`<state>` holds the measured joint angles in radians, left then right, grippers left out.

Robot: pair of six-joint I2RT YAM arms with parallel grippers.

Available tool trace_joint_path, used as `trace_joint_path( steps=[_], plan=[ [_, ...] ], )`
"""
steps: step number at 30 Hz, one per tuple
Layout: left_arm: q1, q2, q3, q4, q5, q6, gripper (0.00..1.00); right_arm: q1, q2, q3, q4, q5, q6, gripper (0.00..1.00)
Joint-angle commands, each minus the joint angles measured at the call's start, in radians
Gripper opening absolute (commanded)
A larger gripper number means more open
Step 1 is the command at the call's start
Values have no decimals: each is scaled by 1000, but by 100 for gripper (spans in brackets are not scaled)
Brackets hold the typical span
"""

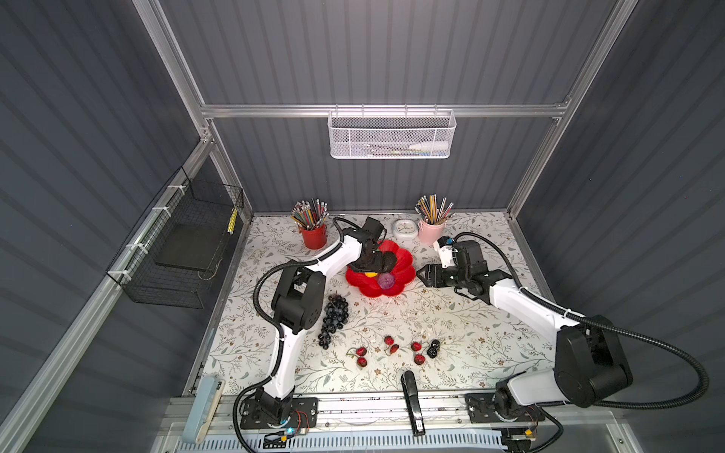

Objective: Place and organize the fake fruits in the fruit bowl
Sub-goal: 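Lower the lemon into the red bowl and open the left gripper, then move the left gripper down onto the black grape bunch and close it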

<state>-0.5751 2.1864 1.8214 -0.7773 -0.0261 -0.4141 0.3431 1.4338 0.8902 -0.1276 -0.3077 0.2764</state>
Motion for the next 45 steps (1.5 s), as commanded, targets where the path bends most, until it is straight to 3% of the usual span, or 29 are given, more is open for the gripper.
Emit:
trace_joint_path(
  steps=[1,12,21,28,31,34,41,45],
  plan=[
    [-1,14,-18,8,18,-9,57,2,15,36,-4,-18,-14,74],
    [-2,-38,-22,-28,1,-8,68,5,4,36,-6,-18,-10,74],
    [-2,-249,-128,-121,-81,28,75,16,-60,49,-47,3,-25,73],
    [1,-485,-382,-130,-105,-52,70,36,-49,68,-85,19,-35,73],
    [11,-556,-508,-111,-150,-82,62,54,-22,90,-95,15,-32,72],
    [60,-613,-608,-64,-103,-90,56,85,10,128,-118,25,-37,72],
    [138,-662,-693,-4,-25,-46,51,128,76,192,-146,21,-15,71],
    [189,-638,-710,31,23,-17,42,141,94,216,-155,18,-2,70]
  ],
)
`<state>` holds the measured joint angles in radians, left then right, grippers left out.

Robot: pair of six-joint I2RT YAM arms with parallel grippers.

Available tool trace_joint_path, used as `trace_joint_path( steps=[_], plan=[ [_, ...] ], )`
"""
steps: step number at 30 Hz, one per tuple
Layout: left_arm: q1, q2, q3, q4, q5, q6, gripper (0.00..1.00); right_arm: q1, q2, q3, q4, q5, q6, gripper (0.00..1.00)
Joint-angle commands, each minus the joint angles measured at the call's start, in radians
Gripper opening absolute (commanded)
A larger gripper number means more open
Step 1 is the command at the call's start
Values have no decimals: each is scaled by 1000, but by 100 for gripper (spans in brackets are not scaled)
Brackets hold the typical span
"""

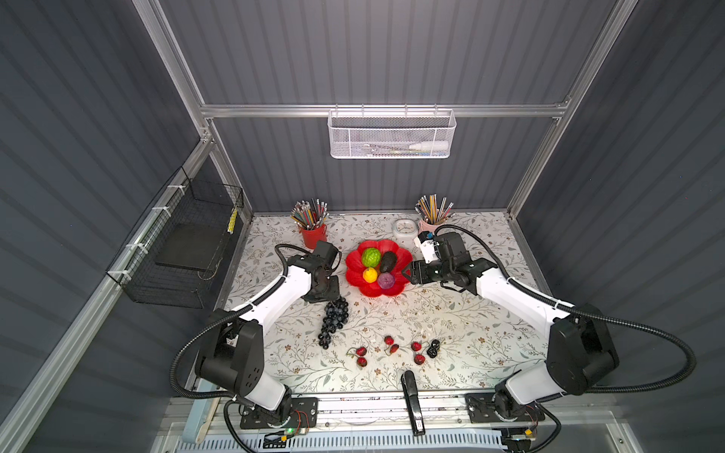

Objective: Place and organize the fake fruits in the fruit bowl
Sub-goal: 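Move the left gripper down onto the black grape bunch and close it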

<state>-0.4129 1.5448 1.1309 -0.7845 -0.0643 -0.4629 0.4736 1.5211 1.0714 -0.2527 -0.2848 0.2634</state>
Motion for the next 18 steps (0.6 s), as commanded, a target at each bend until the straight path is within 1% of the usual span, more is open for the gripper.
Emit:
trace_joint_path(
  steps=[1,5,9,13,15,18],
  plan=[
    [40,5,-28,58,84,38,42,15,8,38,-31,1,11,70],
    [70,23,-39,114,151,54,41,28,19,48,-44,10,10,70],
    [75,49,-33,138,173,56,40,37,23,45,-43,20,14,70],
    [77,64,-49,163,204,53,35,40,28,44,-39,21,14,70],
    [79,76,-51,168,217,52,32,39,34,42,-38,19,15,70],
    [79,80,-56,171,223,50,31,42,36,41,-40,15,13,70]
  ],
)
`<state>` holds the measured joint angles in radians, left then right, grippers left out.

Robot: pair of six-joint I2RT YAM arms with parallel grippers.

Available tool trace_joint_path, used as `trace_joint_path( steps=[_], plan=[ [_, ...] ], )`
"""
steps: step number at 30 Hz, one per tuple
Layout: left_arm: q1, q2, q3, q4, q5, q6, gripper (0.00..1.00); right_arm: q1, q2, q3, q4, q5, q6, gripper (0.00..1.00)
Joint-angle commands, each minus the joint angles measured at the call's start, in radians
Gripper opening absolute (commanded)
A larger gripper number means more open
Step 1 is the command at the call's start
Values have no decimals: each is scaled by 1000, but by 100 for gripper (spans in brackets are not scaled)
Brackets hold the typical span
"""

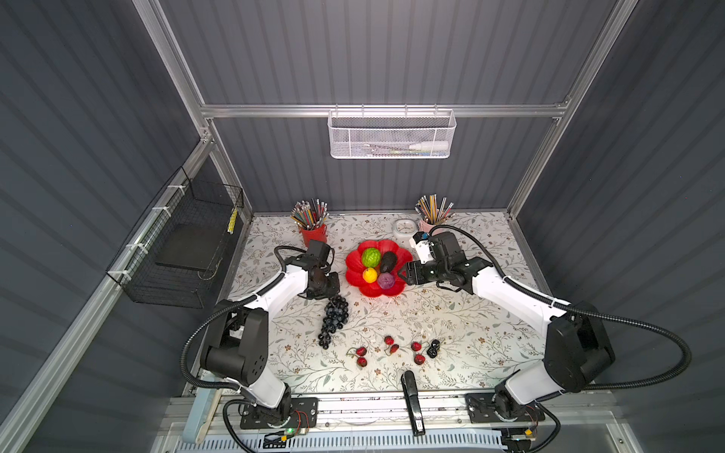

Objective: Place and organize the fake fruits in the fruit bowl
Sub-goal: 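Move the left gripper down onto the black grape bunch and close it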

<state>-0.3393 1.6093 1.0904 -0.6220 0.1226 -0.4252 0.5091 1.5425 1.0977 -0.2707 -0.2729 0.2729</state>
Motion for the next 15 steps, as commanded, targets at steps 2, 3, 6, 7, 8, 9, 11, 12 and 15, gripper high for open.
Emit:
trace_joint_path(
  steps=[2,3,6,7,8,9,11,12,15],
  plan=[
    [5,20,-12,2,37,13,30,5,13,9,-18,4,3,70],
    [5,24,-9,-4,37,14,29,6,13,6,-14,6,3,70],
    [5,42,0,-16,26,14,24,5,16,1,-8,2,5,70],
    [5,47,2,-17,26,15,23,5,16,1,-8,1,6,70],
    [5,51,3,-17,26,15,22,5,18,-1,-7,1,6,70],
    [5,53,-1,-17,26,14,22,5,18,-2,-6,1,6,70],
    [5,55,-1,-18,24,13,20,6,16,-5,-4,1,7,70],
    [5,53,-4,-19,24,11,20,5,16,-7,-3,1,7,70],
    [6,48,-7,-21,26,4,19,5,16,-12,2,1,6,71]
  ],
)
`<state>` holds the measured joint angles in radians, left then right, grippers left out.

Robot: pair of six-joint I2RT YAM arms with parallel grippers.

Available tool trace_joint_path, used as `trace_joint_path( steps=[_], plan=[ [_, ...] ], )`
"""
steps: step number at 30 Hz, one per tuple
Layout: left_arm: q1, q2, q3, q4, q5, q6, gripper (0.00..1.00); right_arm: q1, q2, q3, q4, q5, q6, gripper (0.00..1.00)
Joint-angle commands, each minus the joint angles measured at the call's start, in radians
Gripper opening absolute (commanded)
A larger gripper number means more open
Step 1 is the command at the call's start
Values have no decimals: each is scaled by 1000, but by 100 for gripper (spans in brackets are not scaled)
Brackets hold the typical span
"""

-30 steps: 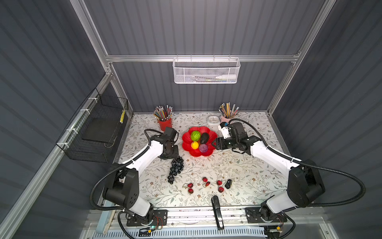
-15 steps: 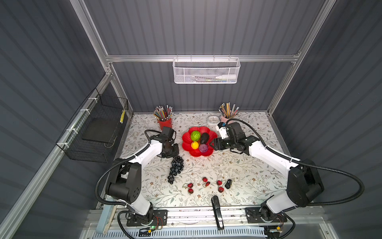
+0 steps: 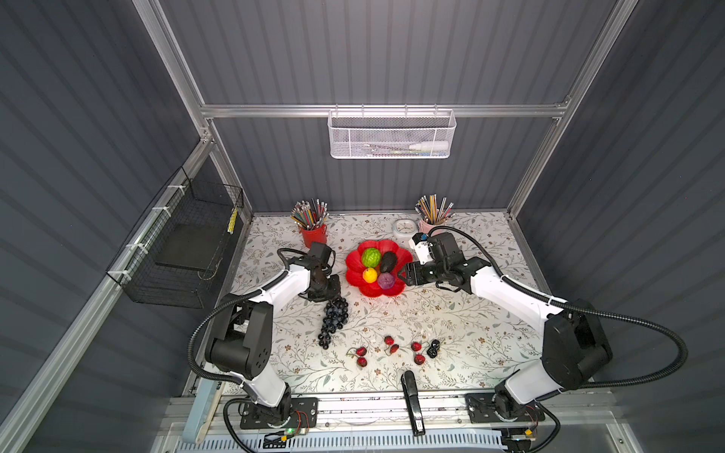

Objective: Place and organize the fake fruits in the fruit bowl
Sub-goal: 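Move the left gripper down onto the black grape bunch and close it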

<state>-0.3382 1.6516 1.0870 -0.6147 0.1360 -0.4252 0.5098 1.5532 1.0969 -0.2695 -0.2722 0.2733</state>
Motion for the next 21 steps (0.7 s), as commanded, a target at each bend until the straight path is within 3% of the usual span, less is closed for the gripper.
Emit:
trace_joint_path(
  steps=[1,13,18,21],
  plan=[
    [5,2,-1,-32,13,4,20,4,6,-11,3,-1,7,71],
    [7,-42,-15,-57,71,-19,39,6,17,-15,18,-9,14,71],
    [7,-62,-42,-48,86,-34,31,4,19,-20,25,-10,15,71],
    [7,-61,-50,-43,90,-37,20,5,22,-20,32,-15,18,71]
  ],
)
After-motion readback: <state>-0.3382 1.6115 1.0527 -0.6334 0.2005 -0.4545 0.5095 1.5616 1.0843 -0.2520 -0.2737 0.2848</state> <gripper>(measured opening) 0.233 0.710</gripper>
